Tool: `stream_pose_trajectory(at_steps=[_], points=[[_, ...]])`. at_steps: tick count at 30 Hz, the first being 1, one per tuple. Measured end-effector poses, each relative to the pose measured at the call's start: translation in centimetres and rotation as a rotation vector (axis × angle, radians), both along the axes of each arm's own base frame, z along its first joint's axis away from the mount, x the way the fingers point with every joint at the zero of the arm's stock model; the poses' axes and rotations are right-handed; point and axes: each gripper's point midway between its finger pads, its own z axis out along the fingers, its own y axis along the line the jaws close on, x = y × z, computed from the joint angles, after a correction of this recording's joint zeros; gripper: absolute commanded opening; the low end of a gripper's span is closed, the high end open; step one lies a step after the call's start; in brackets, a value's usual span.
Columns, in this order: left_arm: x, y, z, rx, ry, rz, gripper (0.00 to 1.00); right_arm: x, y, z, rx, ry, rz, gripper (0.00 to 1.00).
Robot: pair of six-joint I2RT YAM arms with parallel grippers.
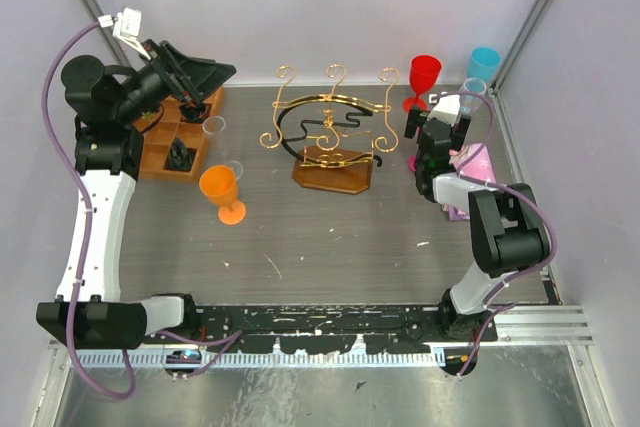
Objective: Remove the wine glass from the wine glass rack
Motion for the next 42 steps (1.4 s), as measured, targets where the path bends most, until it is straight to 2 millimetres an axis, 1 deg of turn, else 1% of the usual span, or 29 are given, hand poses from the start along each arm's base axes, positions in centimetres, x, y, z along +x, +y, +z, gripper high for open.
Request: stream_pose_trajectory(at_steps=[3, 7, 10, 13, 18, 21, 25, 26, 30, 33, 35, 36, 38, 40, 42], points=[[0.0, 0.0, 0.0, 0.0, -0.001, 0.0, 0.99, -0.3, -0.1, -0.4, -0.002, 0.025, -0.003, 1.0], [-0.1, 0.0, 0.1, 0.0, -0.003, 0.001, 0.99, -0.7, -0.2, 0.1, 0.0, 0.03, -0.011, 1.0], [-0.2, 0.0, 0.1, 0.0, -0.005, 0.002, 0.99, -1.1, -0.4, 1.5, 0.005, 0.008, -0.02, 1.0], [-0.2, 0.1, 0.0, 0.001, -0.005, 0.008, 0.99, -2.0, -0.6, 3.7, 0.014, -0.025, -0.024, 1.0], [0.5, 0.7, -1.1, 0.01, 0.037, 0.061, 0.99, -3.6, -0.8, 7.2, 0.042, -0.072, -0.024, 1.0], [1.2, 1.3, -2.4, 0.028, 0.087, 0.113, 0.99, -4.1, -0.7, 8.5, 0.054, -0.057, -0.012, 1.0], [2.4, 2.7, -4.9, 0.074, 0.181, 0.216, 0.99, -4.7, 0.1, 10.8, 0.074, -0.036, 0.033, 1.0], [2.7, 3.2, -5.3, 0.087, 0.205, 0.249, 0.99, -4.9, 0.3, 11.7, 0.08, -0.037, 0.047, 1.0], [4.0, 5.8, -7.5, 0.16, 0.31, 0.412, 0.99, -5.3, 1.4, 16.5, 0.096, -0.077, 0.121, 1.0], [4.9, 7.6, -9.4, 0.22, 0.379, 0.509, 0.99, -5.4, 2.6, 19.1, 0.1, -0.096, 0.197, 1.0], [5.3, 8.6, -11.3, 0.266, 0.442, 0.557, 0.99, -5.4, 3.6, 19.7, 0.1, -0.091, 0.254, 1.0], [5.4, 9.0, -12.6, 0.291, 0.484, 0.574, 0.99, -5.5, 3.9, 19.8, 0.099, -0.085, 0.273, 1.0], [5.5, 9.6, -14.3, 0.328, 0.537, 0.593, 0.99, -5.5, 4.5, 19.3, 0.102, -0.054, 0.306, 1.0], [5.3, 10.1, -15.4, 0.36, 0.567, 0.614, 0.99, -5.3, 5.0, 18.8, 0.105, -0.024, 0.332, 1.0], [5.0, 10.6, -15.8, 0.396, 0.576, 0.641, 0.99, -5.0, 5.6, 18.3, 0.116, 0.005, 0.356, 1.0]])
